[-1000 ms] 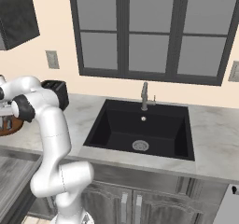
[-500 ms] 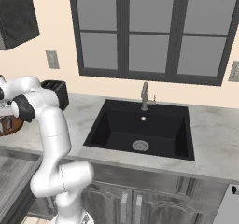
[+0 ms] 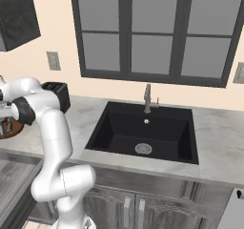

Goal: Open the drawer on the left and place the cutting tools on the cutting board.

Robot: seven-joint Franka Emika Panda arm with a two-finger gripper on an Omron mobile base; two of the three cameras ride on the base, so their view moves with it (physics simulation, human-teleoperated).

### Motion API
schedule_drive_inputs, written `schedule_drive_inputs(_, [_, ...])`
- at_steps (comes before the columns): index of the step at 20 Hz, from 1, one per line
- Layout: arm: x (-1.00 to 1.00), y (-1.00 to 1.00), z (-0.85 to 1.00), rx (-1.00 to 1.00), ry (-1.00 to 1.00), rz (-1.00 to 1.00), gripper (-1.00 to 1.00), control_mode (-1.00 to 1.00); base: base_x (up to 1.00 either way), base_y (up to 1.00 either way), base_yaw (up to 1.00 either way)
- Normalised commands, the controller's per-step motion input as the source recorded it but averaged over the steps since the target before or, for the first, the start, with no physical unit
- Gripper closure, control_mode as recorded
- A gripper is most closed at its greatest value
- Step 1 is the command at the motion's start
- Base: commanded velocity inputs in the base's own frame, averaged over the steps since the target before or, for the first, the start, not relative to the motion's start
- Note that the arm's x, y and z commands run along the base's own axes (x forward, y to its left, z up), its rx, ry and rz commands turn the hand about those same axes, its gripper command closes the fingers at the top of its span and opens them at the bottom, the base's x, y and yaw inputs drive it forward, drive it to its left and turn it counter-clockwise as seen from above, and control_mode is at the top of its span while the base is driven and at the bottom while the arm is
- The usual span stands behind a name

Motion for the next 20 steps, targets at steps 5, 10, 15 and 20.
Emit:
schedule_drive_inputs(5, [-0.62, -0.22, 0.5, 0.0, -0.1, -0.01, -1.0, -1.0, 0.0, 0.0, 0.0])
schedule_drive_inputs(10, [-0.89, -0.64, 0.4, 0.02, -0.18, -0.03, -1.0, -1.0, 0.0, 0.0, 0.0])
schedule_drive_inputs(15, [-0.78, -0.74, 0.49, 0.02, -0.13, -0.05, -1.0, -1.0, 0.0, 0.0, 0.0])
schedule_drive_inputs(20, [-0.64, -0.88, 0.5, 0.03, -0.08, -0.06, -1.0, -1.0, 0.0, 0.0, 0.0])
